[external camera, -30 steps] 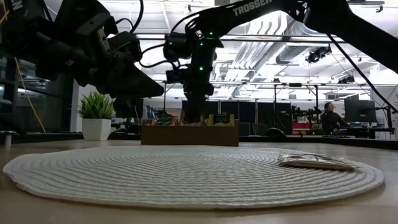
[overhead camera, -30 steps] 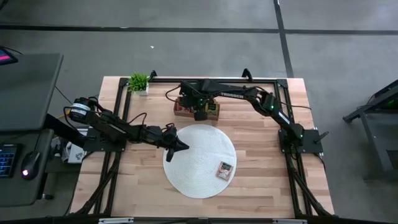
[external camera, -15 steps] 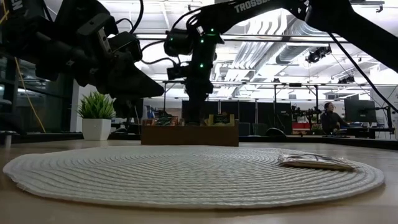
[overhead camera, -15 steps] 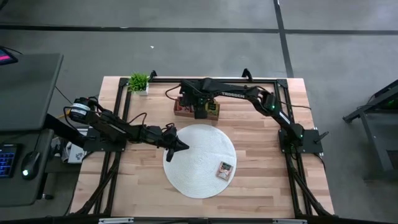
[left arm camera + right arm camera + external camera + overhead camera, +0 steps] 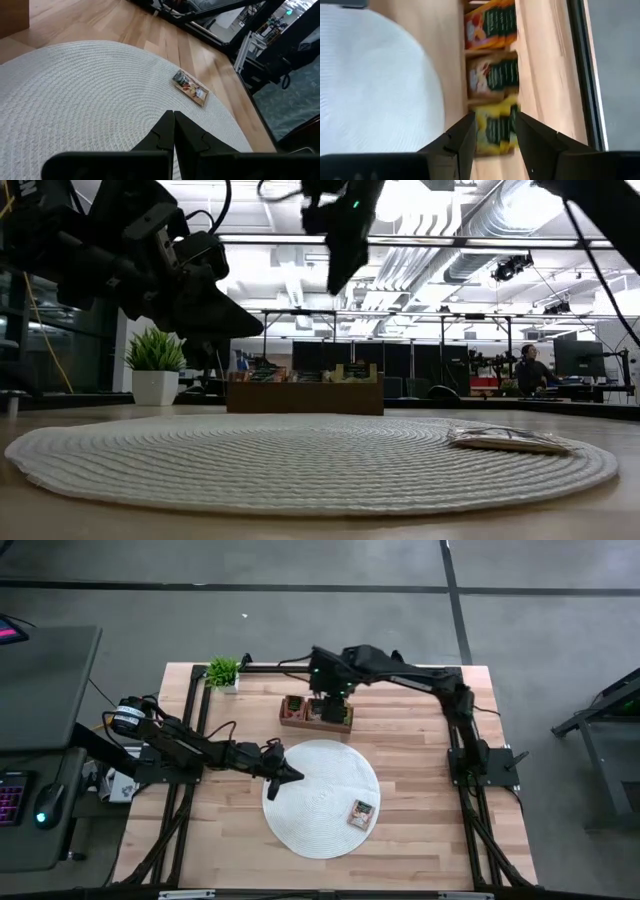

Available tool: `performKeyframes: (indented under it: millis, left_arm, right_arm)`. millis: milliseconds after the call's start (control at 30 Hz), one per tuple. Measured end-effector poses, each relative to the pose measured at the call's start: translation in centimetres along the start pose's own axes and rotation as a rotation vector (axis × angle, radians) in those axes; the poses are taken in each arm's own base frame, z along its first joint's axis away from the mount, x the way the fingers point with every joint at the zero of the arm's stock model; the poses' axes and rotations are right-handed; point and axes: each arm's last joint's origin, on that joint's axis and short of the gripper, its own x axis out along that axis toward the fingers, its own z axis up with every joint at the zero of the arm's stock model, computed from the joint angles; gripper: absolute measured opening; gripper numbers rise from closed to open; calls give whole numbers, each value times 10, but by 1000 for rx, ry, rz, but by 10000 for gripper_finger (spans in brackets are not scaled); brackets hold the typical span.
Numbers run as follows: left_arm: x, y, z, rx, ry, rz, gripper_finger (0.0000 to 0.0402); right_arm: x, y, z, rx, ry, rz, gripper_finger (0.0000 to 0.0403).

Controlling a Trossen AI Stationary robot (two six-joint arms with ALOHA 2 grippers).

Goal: Pick & Place Tea
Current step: Put the brown tea bag into the middle section of the wooden organizer

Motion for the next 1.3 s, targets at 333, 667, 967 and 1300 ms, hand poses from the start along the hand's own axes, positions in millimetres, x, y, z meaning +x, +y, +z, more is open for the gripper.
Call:
performKeyframes:
  millis: [333, 667, 967, 1300]
  left_arm:
    - [16, -9, 16, 102, 34, 18, 0]
    - [38, -34, 38, 284, 145, 88, 0]
    - [65, -66, 42, 228, 91, 188, 0]
    - [139, -107, 18, 112, 163, 412, 0]
  right_arm:
    - [-48, 25, -57, 6, 41, 24, 135]
    - [-46, 63, -151, 201, -182, 79, 135]
    - [-26, 87, -204, 259, -251, 134, 135]
    - [-19, 101, -230, 203, -238, 149, 135]
